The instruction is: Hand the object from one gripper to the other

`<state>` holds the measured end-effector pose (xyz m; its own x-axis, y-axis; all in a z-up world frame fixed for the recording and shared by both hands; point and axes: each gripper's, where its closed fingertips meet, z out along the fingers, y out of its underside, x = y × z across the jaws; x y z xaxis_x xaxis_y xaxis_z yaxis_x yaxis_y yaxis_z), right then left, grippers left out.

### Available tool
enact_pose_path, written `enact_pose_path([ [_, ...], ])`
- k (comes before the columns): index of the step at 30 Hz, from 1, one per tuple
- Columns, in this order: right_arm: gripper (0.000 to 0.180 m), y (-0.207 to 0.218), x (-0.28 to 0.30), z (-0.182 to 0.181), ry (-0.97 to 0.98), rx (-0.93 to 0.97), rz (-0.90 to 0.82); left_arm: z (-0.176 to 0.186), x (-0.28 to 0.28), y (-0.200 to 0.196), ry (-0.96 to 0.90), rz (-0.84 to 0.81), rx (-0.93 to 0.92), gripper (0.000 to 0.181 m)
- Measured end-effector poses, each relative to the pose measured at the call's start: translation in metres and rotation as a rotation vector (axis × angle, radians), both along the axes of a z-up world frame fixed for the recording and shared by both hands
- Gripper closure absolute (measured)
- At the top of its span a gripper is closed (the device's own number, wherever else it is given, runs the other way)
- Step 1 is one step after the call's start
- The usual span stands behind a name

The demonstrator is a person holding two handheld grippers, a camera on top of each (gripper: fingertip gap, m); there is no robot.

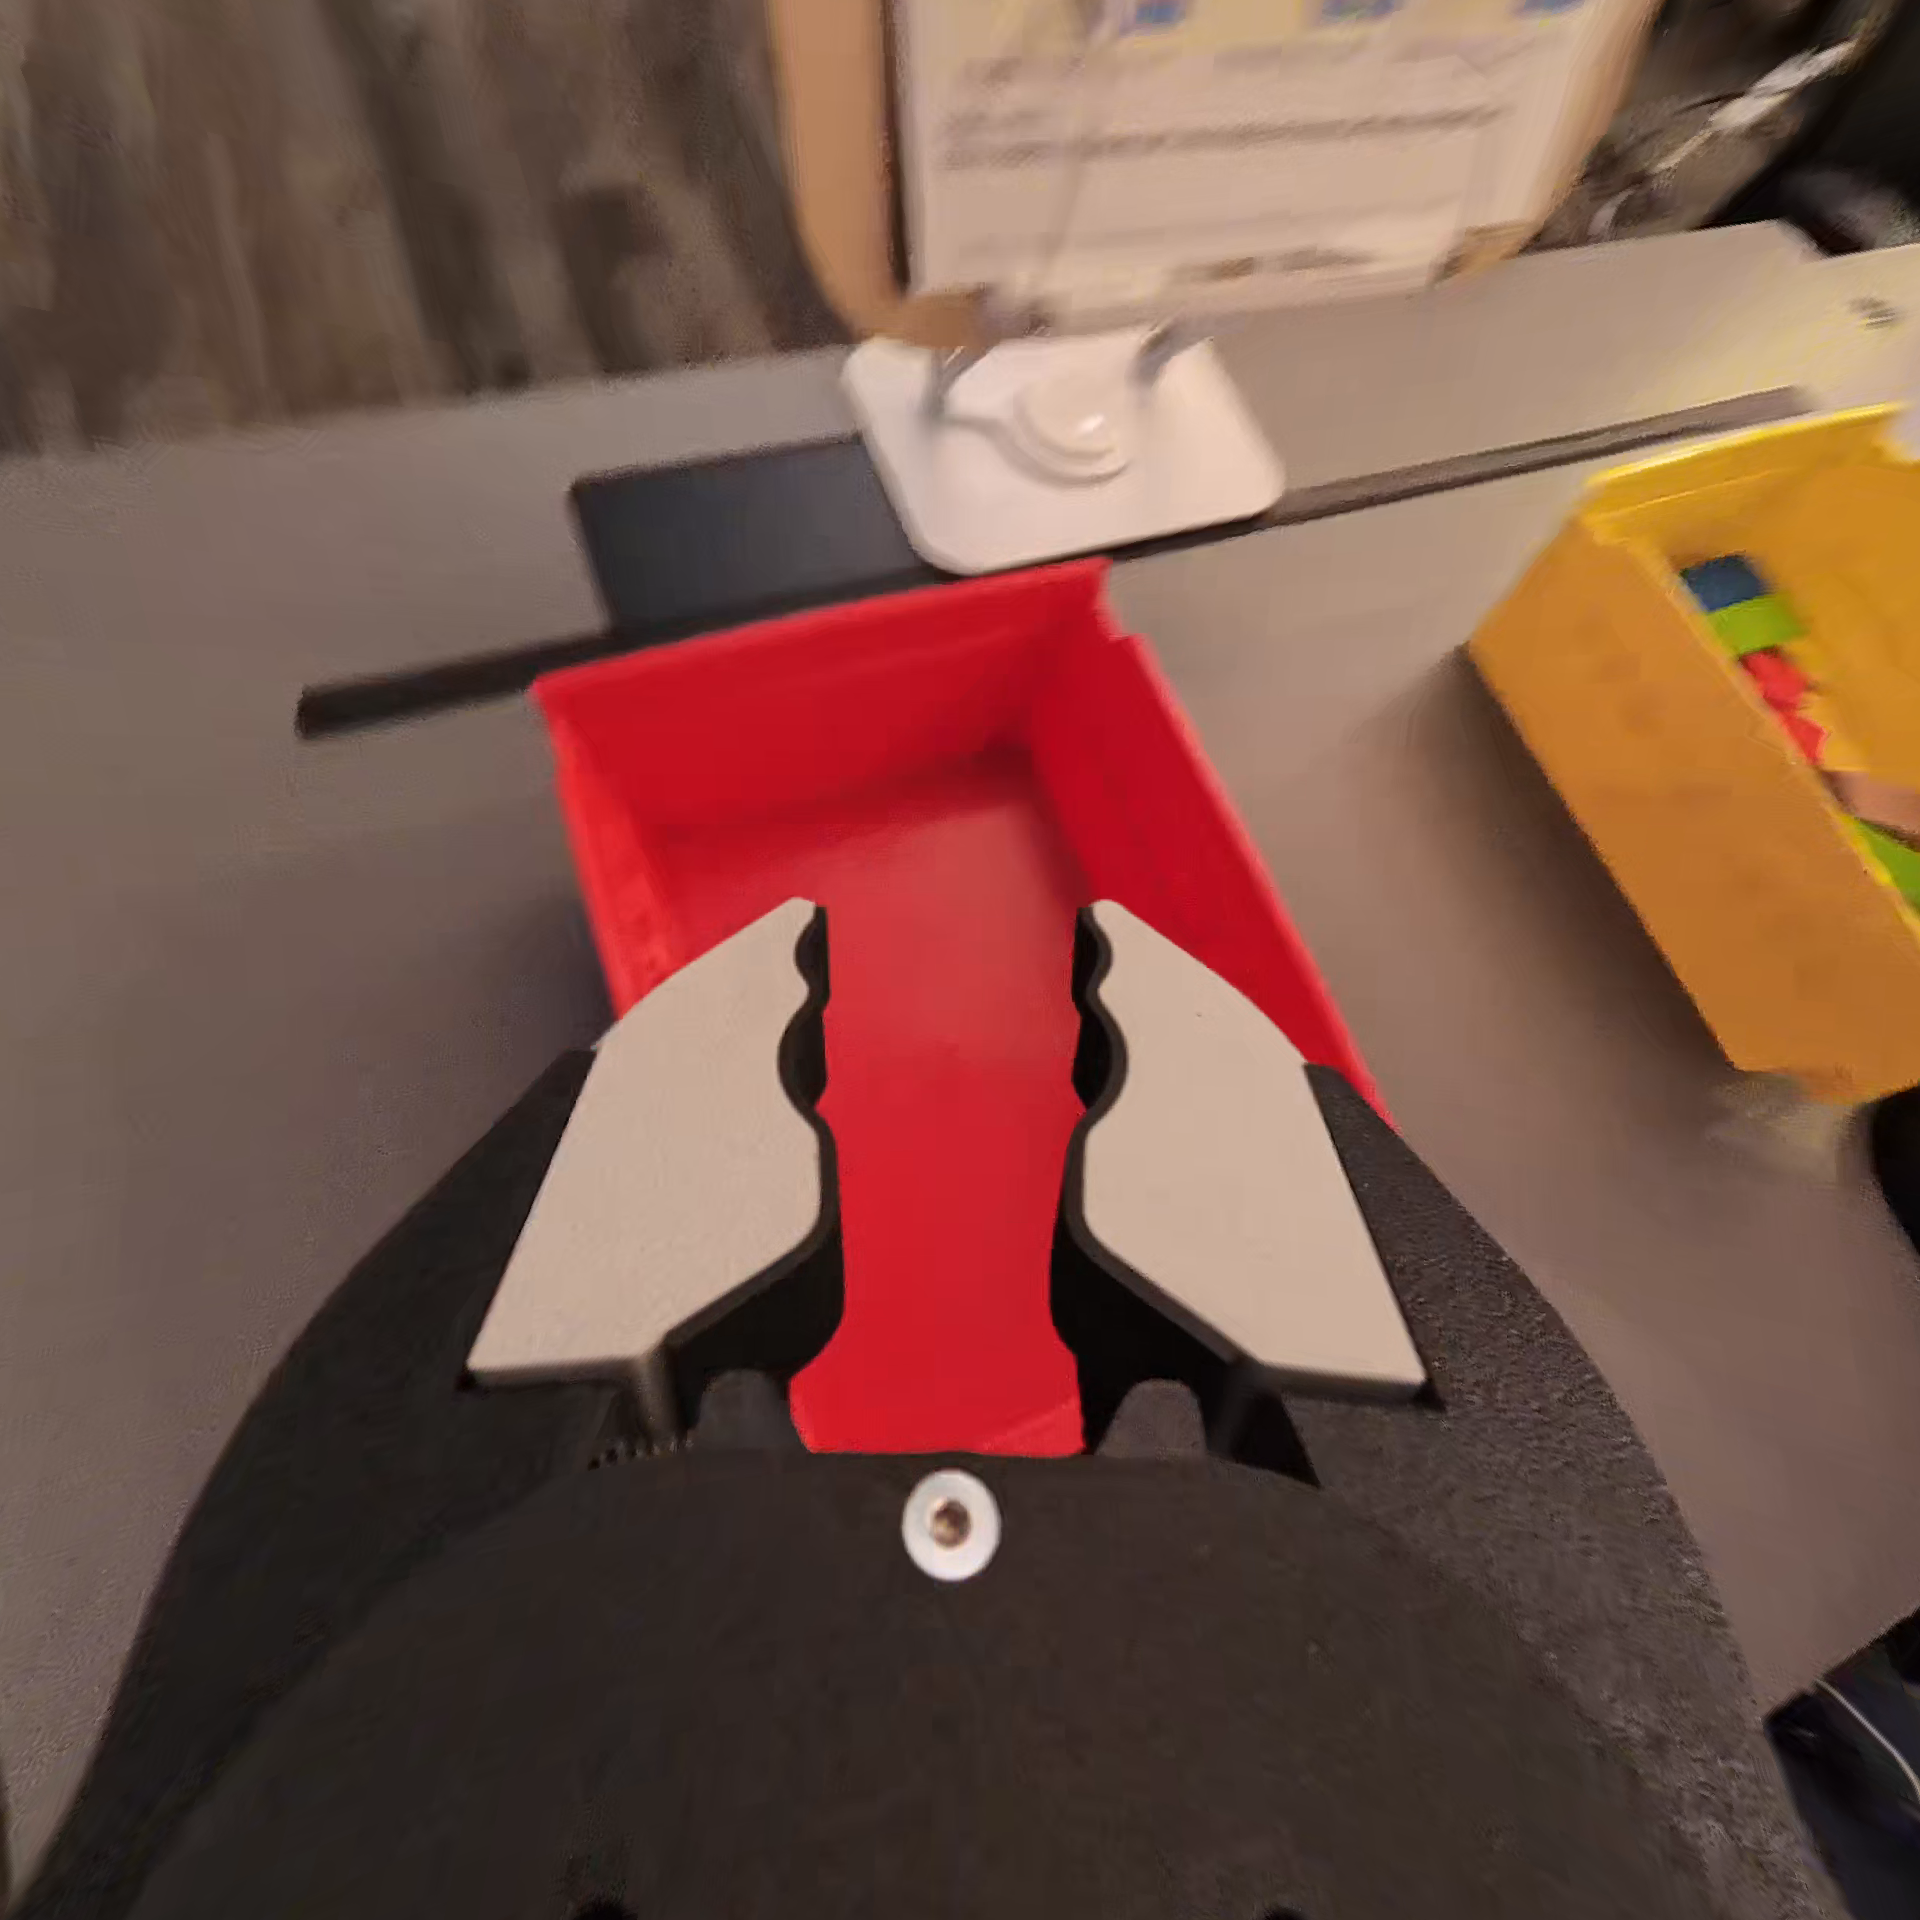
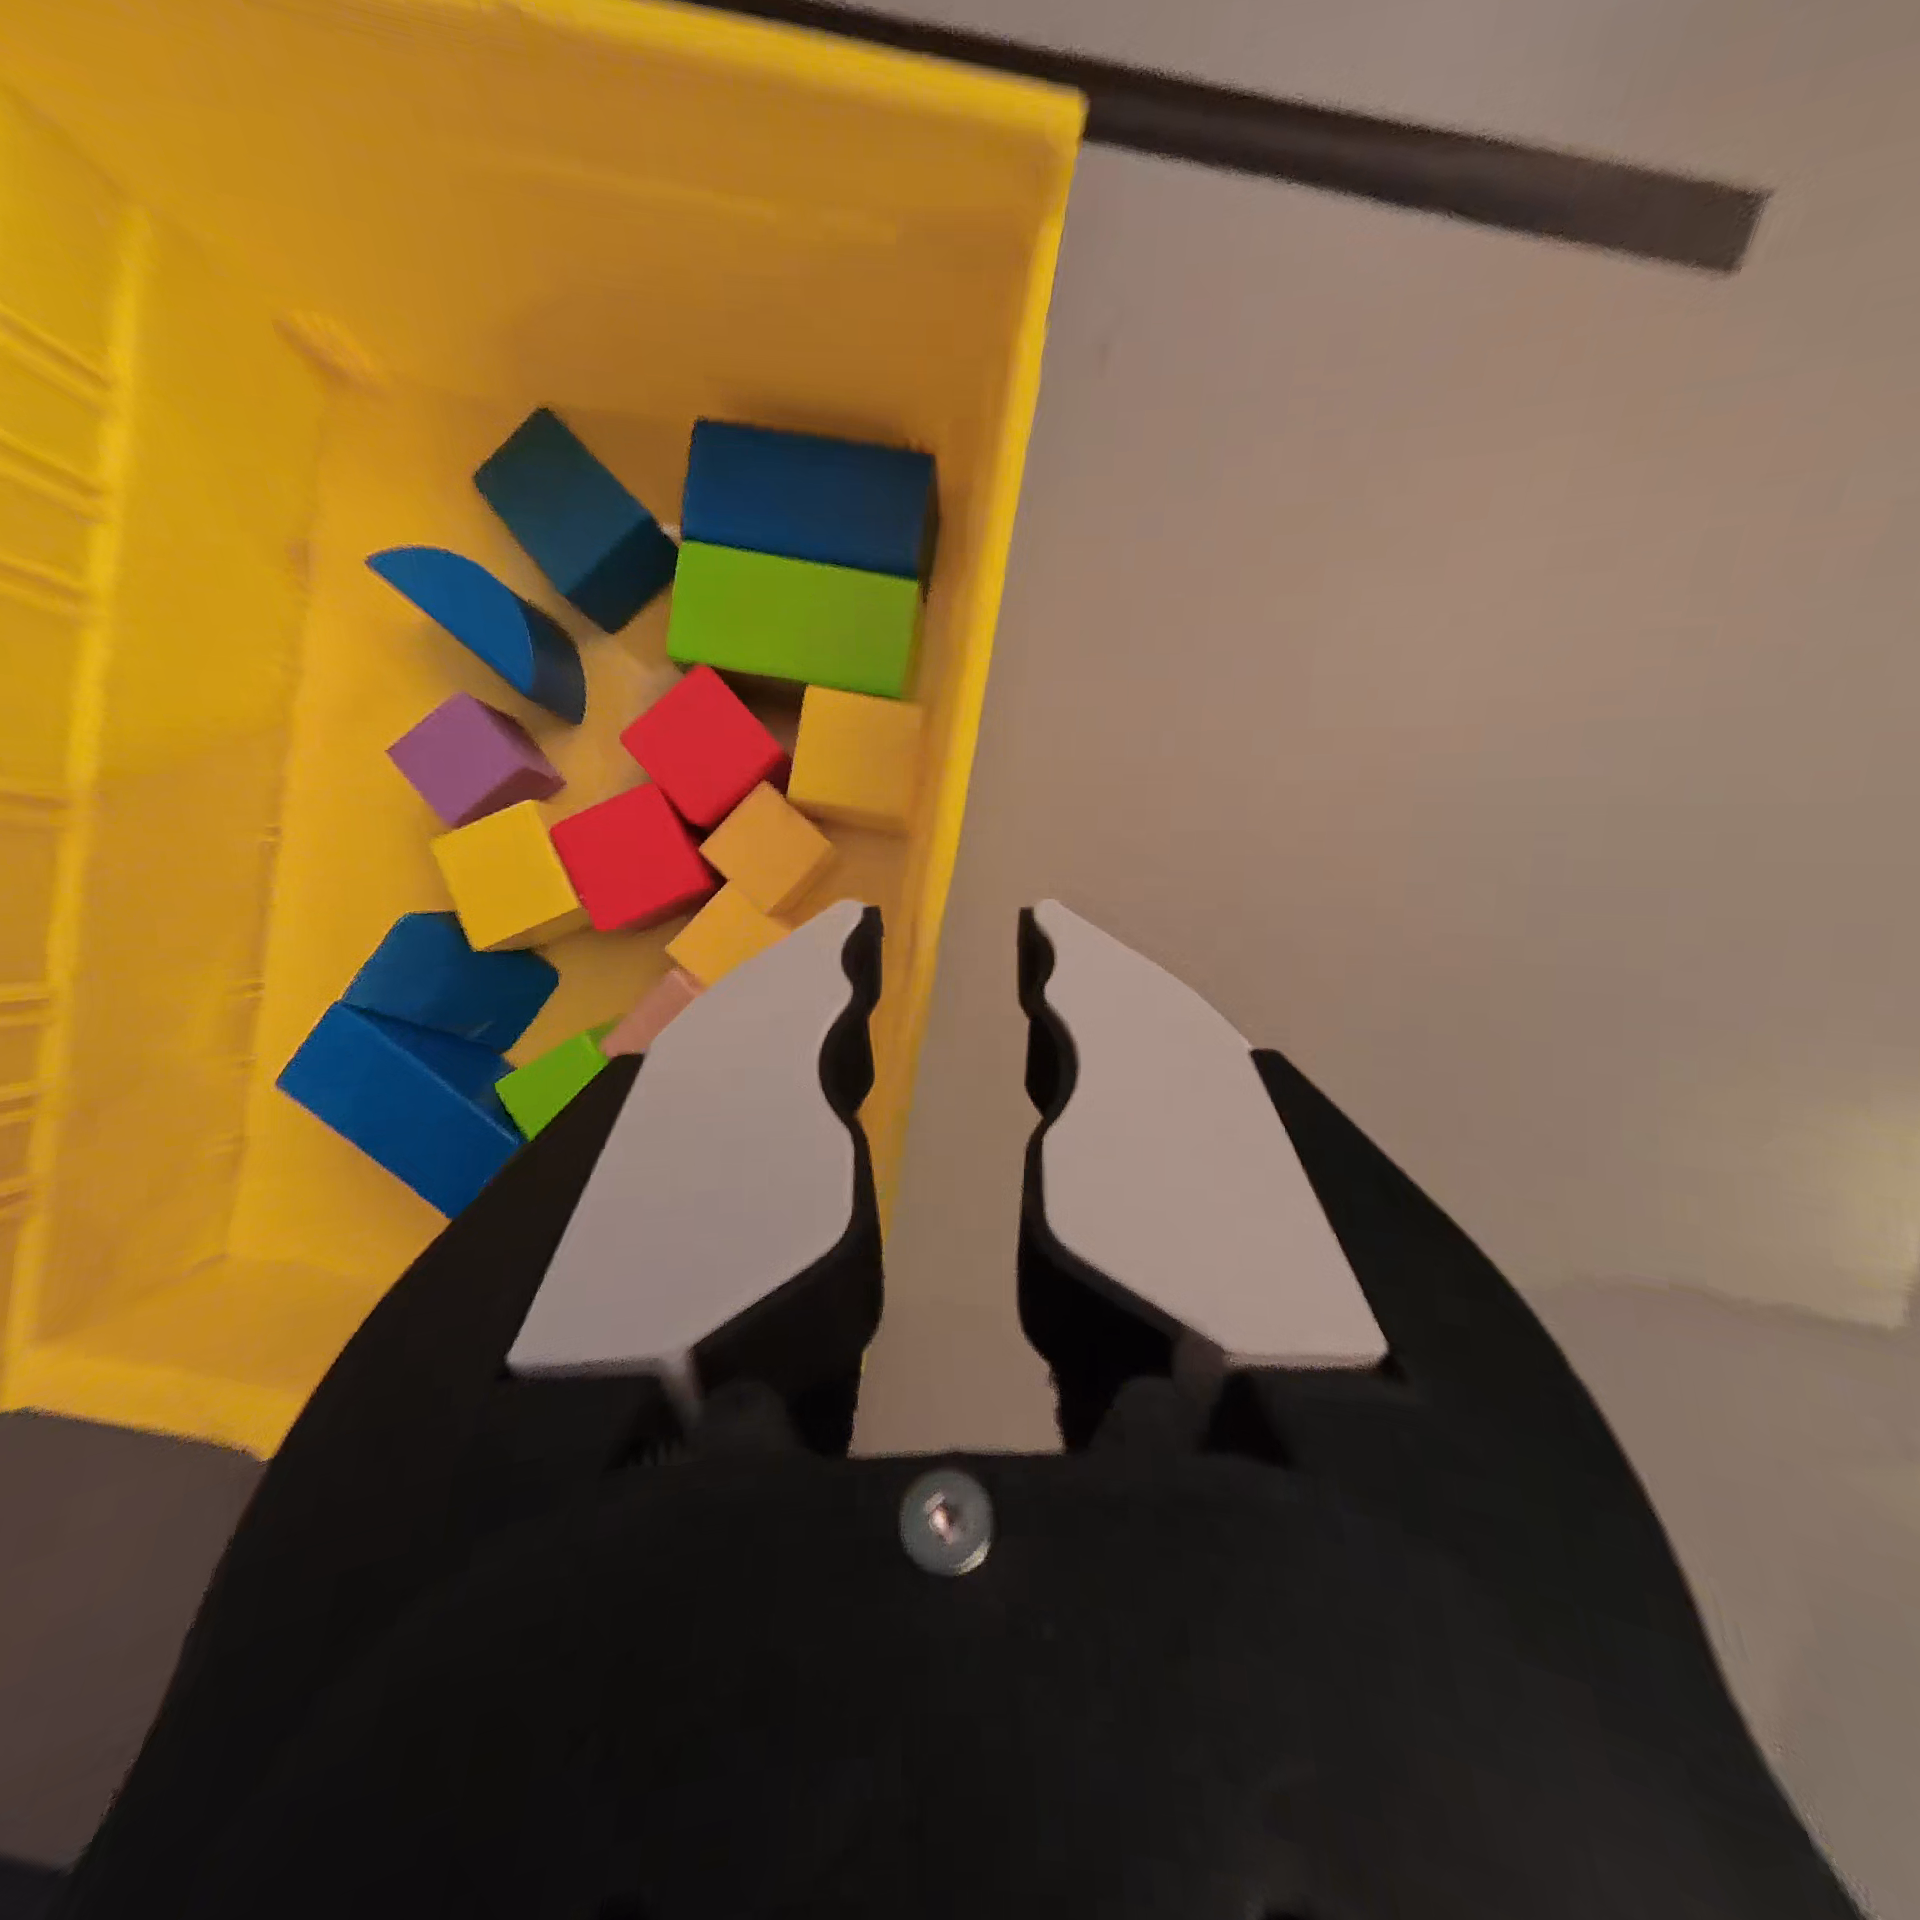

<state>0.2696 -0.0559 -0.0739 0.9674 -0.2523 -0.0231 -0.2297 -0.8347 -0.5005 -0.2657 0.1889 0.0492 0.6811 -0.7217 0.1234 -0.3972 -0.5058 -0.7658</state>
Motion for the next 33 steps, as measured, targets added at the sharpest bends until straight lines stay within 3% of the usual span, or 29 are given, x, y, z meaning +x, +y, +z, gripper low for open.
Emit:
enact_pose_path([
  [7, 0.155, -0.011, -0.007, -0.033, 0.046, -0.194, -0.024, -0.068, -0.065, 0.032, 0.249, 0.196, -0.19, 0.126],
  [14, 0.174, -0.01, -0.015, -0.043, 0.09, -0.24, -0.014, -0.119, -0.073, 0.04, 0.284, 0.193, -0.389, 0.134],
  [18, 0.174, -0.01, -0.016, -0.043, 0.124, -0.238, -0.071, -0.14, -0.075, 0.035, 0.32, 0.184, -0.489, 0.143],
  [22, 0.175, -0.01, -0.017, -0.043, 0.119, -0.262, -0.133, -0.142, -0.059, 0.03, 0.268, 0.137, -0.533, 0.169],
  [33, 0.175, 0.012, -0.058, -0.043, 0.125, -0.317, -0.081, -0.152, -0.037, 0.014, 0.488, 0.083, -0.498, 0.17],
])
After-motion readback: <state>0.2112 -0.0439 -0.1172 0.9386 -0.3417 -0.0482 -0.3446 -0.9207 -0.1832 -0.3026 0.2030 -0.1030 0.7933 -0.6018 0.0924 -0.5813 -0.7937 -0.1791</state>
